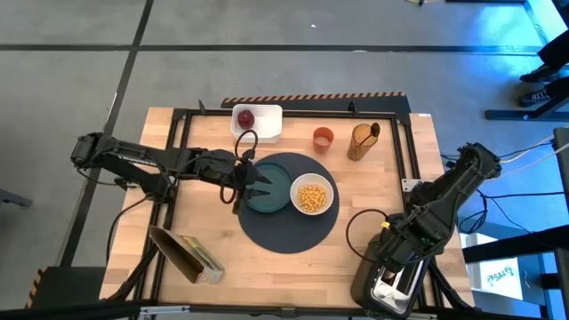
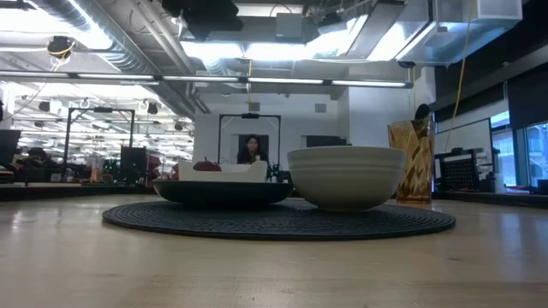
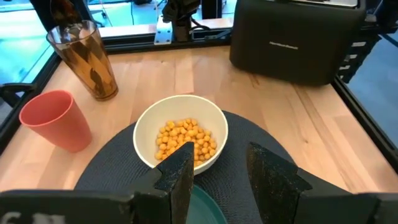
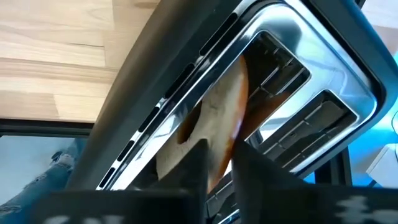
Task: Arrange a breakfast setting
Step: Put the toasted bagel on the green plate
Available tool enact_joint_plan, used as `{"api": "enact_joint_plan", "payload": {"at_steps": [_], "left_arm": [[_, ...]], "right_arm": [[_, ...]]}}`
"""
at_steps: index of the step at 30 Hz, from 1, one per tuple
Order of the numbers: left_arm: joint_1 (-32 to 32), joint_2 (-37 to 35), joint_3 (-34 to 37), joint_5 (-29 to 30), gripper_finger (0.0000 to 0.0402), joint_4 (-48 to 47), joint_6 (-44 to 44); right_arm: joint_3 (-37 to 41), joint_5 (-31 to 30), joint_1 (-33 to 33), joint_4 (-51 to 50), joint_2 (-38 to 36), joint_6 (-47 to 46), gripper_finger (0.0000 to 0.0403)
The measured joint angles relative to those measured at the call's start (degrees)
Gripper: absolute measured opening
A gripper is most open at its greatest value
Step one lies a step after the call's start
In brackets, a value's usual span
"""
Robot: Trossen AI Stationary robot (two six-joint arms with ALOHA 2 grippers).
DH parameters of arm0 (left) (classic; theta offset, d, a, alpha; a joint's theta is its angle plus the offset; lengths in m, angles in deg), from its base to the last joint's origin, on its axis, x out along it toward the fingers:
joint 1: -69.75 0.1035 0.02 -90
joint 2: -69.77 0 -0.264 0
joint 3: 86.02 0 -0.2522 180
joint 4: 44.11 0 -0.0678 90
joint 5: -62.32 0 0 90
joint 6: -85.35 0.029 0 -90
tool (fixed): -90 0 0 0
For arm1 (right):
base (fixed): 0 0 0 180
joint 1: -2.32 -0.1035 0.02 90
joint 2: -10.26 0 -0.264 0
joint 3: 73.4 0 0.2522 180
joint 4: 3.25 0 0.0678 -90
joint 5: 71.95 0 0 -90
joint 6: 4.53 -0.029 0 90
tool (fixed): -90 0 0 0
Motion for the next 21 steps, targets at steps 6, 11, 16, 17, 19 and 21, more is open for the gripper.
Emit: {"api": "enact_joint_plan", "payload": {"at_steps": [6,11,16,17,19,21], "left_arm": [[0.1,0.0,0.0,-0.24,0.0141,0.07,-0.28],[1.38,0.0,0.0,2.77,0.0141,0.18,-2.32],[3.46,0.0,0.0,2.36,0.0141,2.55,-6.82],[3.79,0.0,0.0,1.64,0.0141,2.94,-7.67],[4.34,0.0,0.0,-0.22,0.0141,3.42,-8.7],[4.81,0.0,0.0,-1.91,0.0141,4.74,-10.12]], "right_arm": [[-5.08,-3.27,-0.03,-3.64,0.04,-0.02,0.0014],[-12.39,-7.15,0.0,-10.48,-1.05,1.88,0.0005],[-16.2,-14.69,-0.04,-10.56,-1.99,3.91,0.0005],[-16.83,-16.28,-0.04,-10.51,-1.99,5.13,0.0004],[-18.15,-20.48,-0.04,-10.51,-2.0,7.88,0.0003],[-19.55,-25.83,-0.02,-10.57,-2.11,11.38,0.0004]]}}
